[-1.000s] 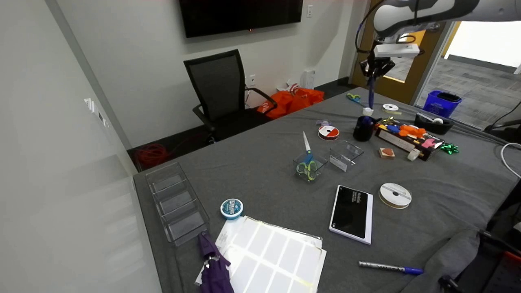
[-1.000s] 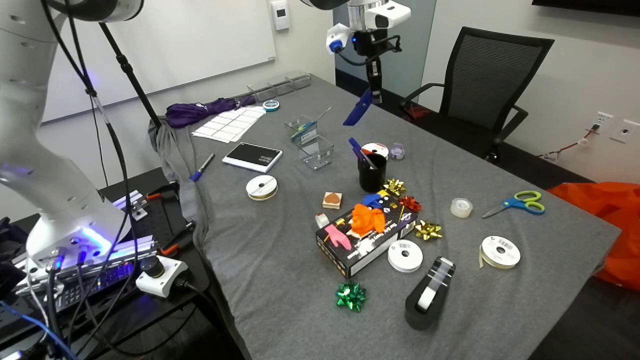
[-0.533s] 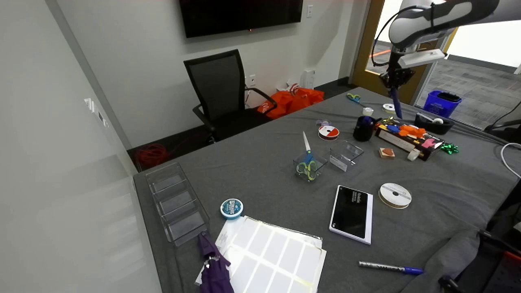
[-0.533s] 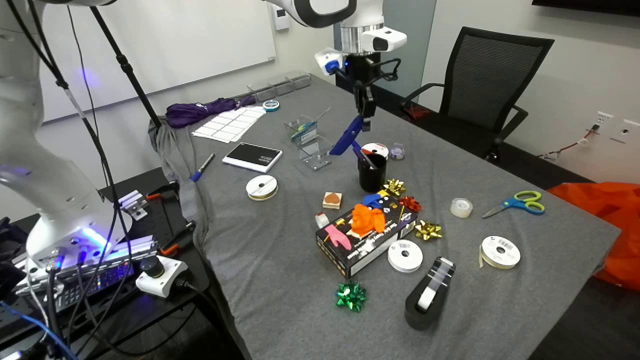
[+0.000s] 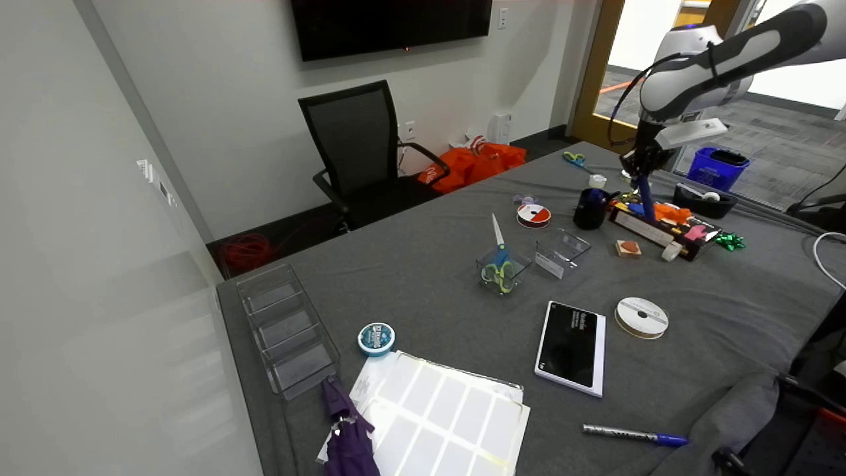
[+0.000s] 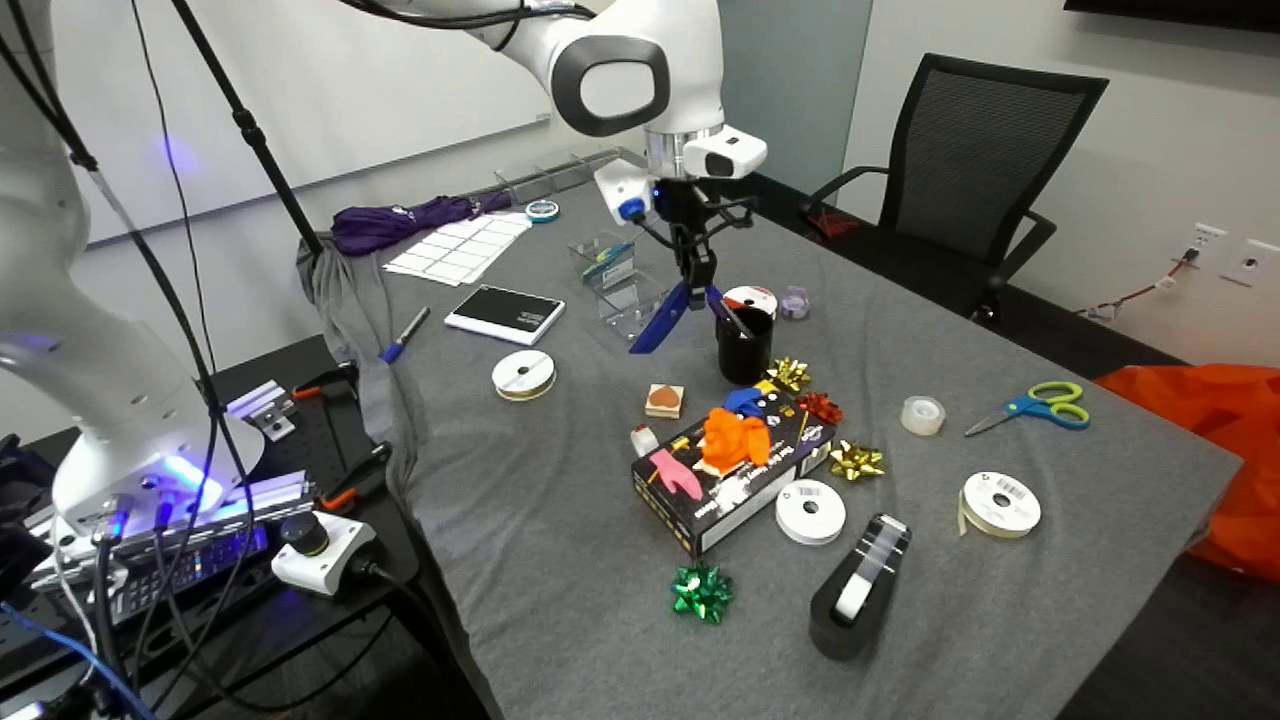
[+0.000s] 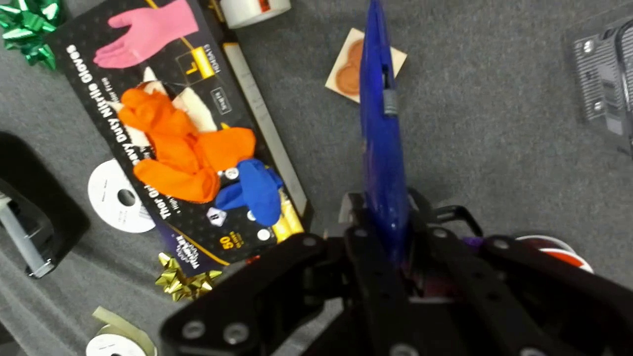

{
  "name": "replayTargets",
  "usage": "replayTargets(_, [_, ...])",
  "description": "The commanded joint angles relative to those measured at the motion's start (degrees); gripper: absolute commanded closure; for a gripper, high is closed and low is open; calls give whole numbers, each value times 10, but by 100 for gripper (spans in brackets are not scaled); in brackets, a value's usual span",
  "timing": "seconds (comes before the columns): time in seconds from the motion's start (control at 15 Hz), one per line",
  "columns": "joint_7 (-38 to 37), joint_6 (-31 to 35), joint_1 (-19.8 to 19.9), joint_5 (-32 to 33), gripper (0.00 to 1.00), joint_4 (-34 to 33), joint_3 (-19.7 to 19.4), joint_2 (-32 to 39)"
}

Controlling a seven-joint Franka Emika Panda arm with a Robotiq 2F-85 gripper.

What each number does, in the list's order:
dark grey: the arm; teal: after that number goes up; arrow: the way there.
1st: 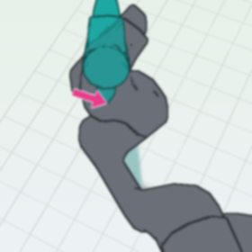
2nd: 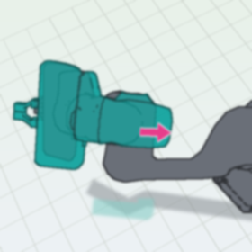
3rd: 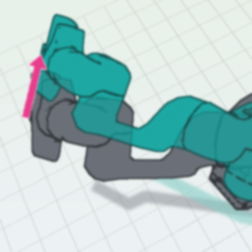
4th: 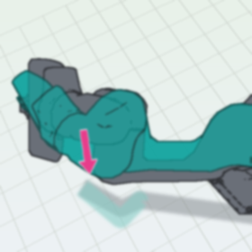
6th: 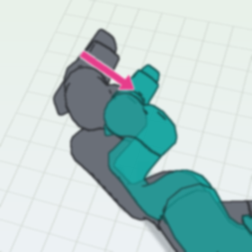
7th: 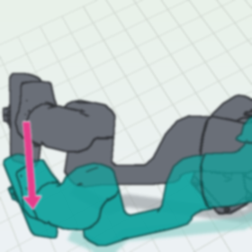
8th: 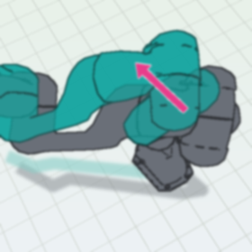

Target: Remove the blue object from the black mug and put it on the table.

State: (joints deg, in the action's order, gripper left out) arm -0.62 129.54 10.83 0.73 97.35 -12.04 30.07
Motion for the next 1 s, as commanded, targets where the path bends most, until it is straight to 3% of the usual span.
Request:
replayTargets(0.0, [-23, 75, -16, 3, 96, 107, 19, -44])
replayTargets(0.27, [-40, 130, -39, 28, 96, 171, 14, -56])
replayTargets(0.73, [-35, 216, -39, 98, 96, 247, -15, -59])
replayTargets(0.8, [-36, 223, -39, 105, 59, 250, -20, -59])
replayTargets(0.93, [-36, 223, -40, 112, 52, 254, -25, -62])
